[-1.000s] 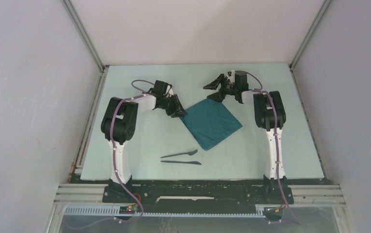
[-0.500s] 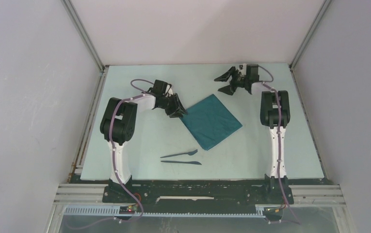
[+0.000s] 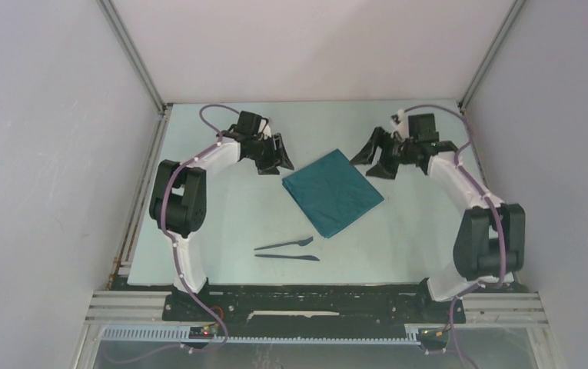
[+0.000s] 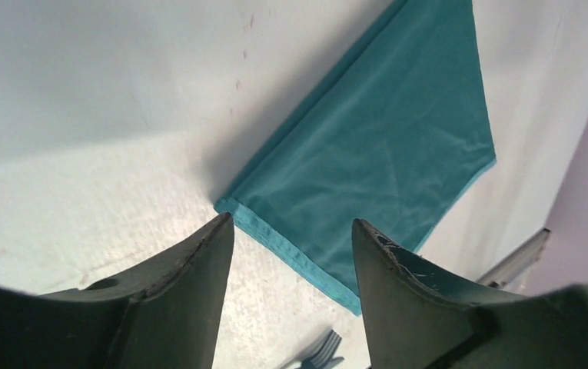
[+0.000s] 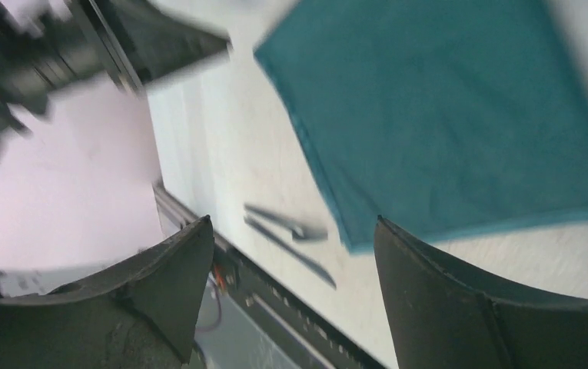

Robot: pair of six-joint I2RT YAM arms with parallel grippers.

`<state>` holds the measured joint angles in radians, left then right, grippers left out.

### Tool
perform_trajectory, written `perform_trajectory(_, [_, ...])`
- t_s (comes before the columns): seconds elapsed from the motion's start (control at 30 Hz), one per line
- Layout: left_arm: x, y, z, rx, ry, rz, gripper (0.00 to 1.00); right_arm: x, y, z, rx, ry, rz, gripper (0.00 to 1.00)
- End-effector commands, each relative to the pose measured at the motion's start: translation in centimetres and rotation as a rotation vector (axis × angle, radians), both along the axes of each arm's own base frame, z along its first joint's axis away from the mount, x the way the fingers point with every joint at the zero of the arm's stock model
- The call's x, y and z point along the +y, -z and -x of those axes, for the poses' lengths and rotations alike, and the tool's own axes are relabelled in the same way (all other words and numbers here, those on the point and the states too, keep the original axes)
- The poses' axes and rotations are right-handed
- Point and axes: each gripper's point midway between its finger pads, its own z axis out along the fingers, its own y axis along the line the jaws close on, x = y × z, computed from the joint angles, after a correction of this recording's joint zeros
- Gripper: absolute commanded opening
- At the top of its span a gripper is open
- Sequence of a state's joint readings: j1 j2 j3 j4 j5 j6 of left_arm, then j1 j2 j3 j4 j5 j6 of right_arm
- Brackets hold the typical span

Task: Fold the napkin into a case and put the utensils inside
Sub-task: Rotate the square-folded napkin at the center of the board.

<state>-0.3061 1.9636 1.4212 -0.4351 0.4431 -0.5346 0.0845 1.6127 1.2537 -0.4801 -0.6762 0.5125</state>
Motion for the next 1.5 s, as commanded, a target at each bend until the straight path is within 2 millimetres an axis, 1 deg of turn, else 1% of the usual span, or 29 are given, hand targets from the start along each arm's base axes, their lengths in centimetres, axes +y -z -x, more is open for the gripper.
perform_trajectory(0.0, [1.6,-0.3,-2.0,-0.048,0.033,-0.117,0.64,1.5,3.5,7.2,0.101,-0.098,0.053,0.84])
perform_trajectory(0.07, [1.2,1.0,-2.2,-0.004,0.066,-0.114,0.64,1.9,4.1,9.3,0.121,-0.113,0.037,0.83])
perform_trajectory(0.13, [0.6,1.7,-2.2,0.027,0.091,-0.094,0.62,2.0,4.5,10.6,0.132,-0.116,0.013,0.84])
perform_trajectory(0.2, [0.5,2.4,-2.0,0.043,0.095,-0.091,0.61,1.7,4.9,11.3,0.136,-0.109,0.012,0.84])
perform_trajectory(0.3, [0.4,3.4,-1.6,0.053,0.11,-0.083,0.61,1.3,4.9,11.5,0.125,-0.105,0.005,0.83])
perform_trajectory(0.43, [0.1,4.4,-0.6,0.068,0.113,-0.054,0.6,1.1,4.7,11.3,0.113,-0.104,0.0,0.83])
perform_trajectory(0.47, [0.1,4.7,-0.3,0.076,0.105,-0.053,0.57,1.1,4.8,11.3,0.118,-0.104,-0.001,0.83])
perform_trajectory(0.57, [-0.3,5.2,0.7,0.111,0.065,-0.004,0.45,1.4,4.8,11.4,0.119,-0.102,-0.016,0.83])
perform_trajectory(0.67, [-0.7,5.8,1.9,0.122,0.015,0.036,0.38,1.2,4.8,11.4,0.111,-0.084,-0.008,0.83])
perform_trajectory(0.73, [-1.1,6.3,3.1,0.138,-0.021,0.07,0.34,0.9,5.1,11.4,0.11,-0.07,0.008,0.83])
perform_trajectory(0.87, [-3.0,6.6,5.7,0.153,-0.092,0.149,0.31,-0.3,6.4,11.3,0.141,-0.002,0.056,0.83])
perform_trajectory(0.9, [-3.8,6.5,6.3,0.148,-0.102,0.176,0.3,-0.9,6.8,11.2,0.154,0.03,0.071,0.83])
perform_trajectory(1.0, [-6.7,6.1,7.9,0.172,-0.157,0.255,0.3,-3.6,8.6,10.6,0.209,0.174,0.132,0.82])
perform_trajectory(1.07, [-9.3,5.6,9.2,0.188,-0.179,0.317,0.29,-5.6,9.8,10.2,0.24,0.271,0.166,0.82])
perform_trajectory(1.13, [-11.5,5.2,10.3,0.219,-0.224,0.388,0.29,-7.9,10.3,9.8,0.26,0.356,0.182,0.82])
perform_trajectory(1.23, [-14.3,4.8,11.8,0.247,-0.274,0.471,0.29,-11.5,10.6,8.2,0.214,0.483,0.252,0.83])
perform_trajectory(1.33, [-15.8,4.5,13.3,0.252,-0.303,0.494,0.29,-14.9,11.0,6.1,0.198,0.553,0.295,0.84])
perform_trajectory(1.37, [-16.1,4.4,13.9,0.247,-0.311,0.501,0.28,-15.6,11.2,5.3,0.187,0.554,0.3,0.84])
perform_trajectory(1.4, [-16.3,4.2,14.1,0.236,-0.326,0.503,0.28,-16.1,12.1,4.6,0.205,0.549,0.31,0.84])
perform_trajectory(1.47, [-16.6,3.8,15.0,0.224,-0.323,0.507,0.28,-17.1,12.8,3.3,0.231,0.55,0.326,0.85])
